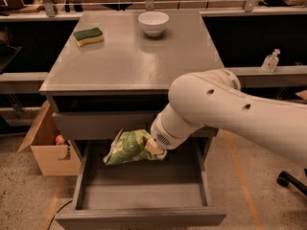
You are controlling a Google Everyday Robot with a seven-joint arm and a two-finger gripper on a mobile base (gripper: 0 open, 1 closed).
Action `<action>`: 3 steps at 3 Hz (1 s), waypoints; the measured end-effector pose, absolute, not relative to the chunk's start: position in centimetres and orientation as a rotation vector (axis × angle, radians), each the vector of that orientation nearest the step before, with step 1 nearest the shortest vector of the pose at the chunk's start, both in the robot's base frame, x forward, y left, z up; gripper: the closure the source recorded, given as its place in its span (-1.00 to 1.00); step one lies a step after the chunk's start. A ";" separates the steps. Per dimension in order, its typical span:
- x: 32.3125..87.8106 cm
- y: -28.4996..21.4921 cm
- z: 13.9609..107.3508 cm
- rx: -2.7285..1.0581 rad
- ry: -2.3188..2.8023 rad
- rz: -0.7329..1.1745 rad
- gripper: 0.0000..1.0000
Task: Place green jalapeno chip bag into middle drawer
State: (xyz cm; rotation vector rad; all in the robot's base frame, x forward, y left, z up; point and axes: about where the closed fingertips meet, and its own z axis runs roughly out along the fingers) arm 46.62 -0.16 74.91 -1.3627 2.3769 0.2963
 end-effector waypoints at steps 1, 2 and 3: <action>46.8 -1.7 69.2 -1.325 2.491 0.319 1.00; 47.1 -2.6 63.9 -1.290 2.588 0.346 1.00; 47.9 -2.9 59.3 -1.249 2.660 0.361 1.00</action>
Offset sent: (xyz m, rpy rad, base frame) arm 0.0095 -0.0347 -0.1815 -0.0640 0.2765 -0.1473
